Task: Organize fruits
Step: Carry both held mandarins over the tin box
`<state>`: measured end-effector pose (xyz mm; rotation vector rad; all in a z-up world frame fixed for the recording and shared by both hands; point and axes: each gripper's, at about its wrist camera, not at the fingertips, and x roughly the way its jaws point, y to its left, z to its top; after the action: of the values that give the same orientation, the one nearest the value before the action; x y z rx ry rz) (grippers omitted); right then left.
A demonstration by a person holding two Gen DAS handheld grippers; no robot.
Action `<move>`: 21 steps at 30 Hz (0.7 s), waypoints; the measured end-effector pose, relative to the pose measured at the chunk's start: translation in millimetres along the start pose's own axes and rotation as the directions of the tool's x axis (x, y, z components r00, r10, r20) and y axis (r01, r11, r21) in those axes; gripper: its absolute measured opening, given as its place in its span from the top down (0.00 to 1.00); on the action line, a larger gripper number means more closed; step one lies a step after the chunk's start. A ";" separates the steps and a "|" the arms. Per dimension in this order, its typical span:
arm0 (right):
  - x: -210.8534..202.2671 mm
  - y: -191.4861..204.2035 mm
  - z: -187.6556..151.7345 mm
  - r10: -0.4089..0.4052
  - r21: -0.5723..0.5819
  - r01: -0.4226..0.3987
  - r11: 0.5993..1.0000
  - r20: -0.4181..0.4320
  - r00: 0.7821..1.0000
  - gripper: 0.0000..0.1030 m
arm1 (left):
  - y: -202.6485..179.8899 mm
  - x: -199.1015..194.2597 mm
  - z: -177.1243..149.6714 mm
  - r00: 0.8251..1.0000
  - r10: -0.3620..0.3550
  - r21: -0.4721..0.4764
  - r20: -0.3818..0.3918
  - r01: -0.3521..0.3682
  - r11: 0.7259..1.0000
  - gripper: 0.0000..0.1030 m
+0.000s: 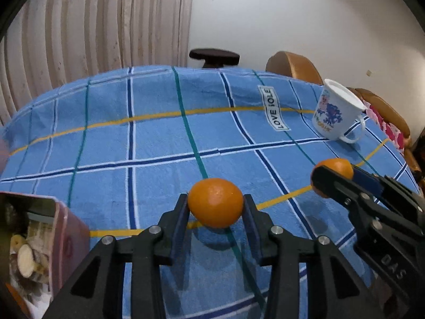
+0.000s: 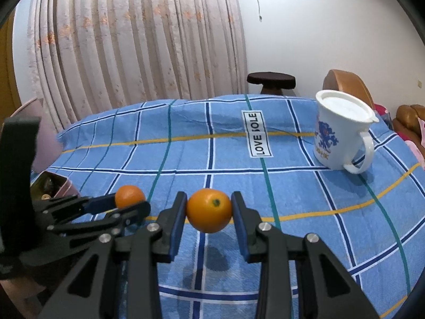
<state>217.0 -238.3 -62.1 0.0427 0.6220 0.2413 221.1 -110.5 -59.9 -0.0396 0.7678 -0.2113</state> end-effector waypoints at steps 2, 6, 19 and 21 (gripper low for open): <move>-2.3 1.3 0.0 0.003 -0.006 -0.003 1.000 0.013 1.000 0.64 | -0.9 -4.5 -0.2 1.000 0.013 0.007 0.024 -0.013 1.000 0.59; -7.3 3.5 0.0 0.004 -0.015 -0.004 1.000 0.043 0.999 0.64 | -1.5 -14.2 -3.7 0.998 0.021 0.009 0.059 -0.022 1.000 0.59; -26.5 15.7 -3.1 -0.008 -0.076 0.019 0.997 0.152 0.988 0.64 | -2.6 -40.7 -12.4 0.984 0.041 0.014 0.176 -0.044 0.999 0.59; -28.6 16.6 -3.3 -0.008 -0.082 0.022 0.996 0.164 0.986 0.64 | -1.9 -43.3 -13.6 0.982 0.044 0.011 0.185 -0.046 0.999 0.59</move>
<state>189.1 -229.0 -46.6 -0.0223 0.4480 0.2460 181.1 -102.9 -39.8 -0.0272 0.5809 -0.1677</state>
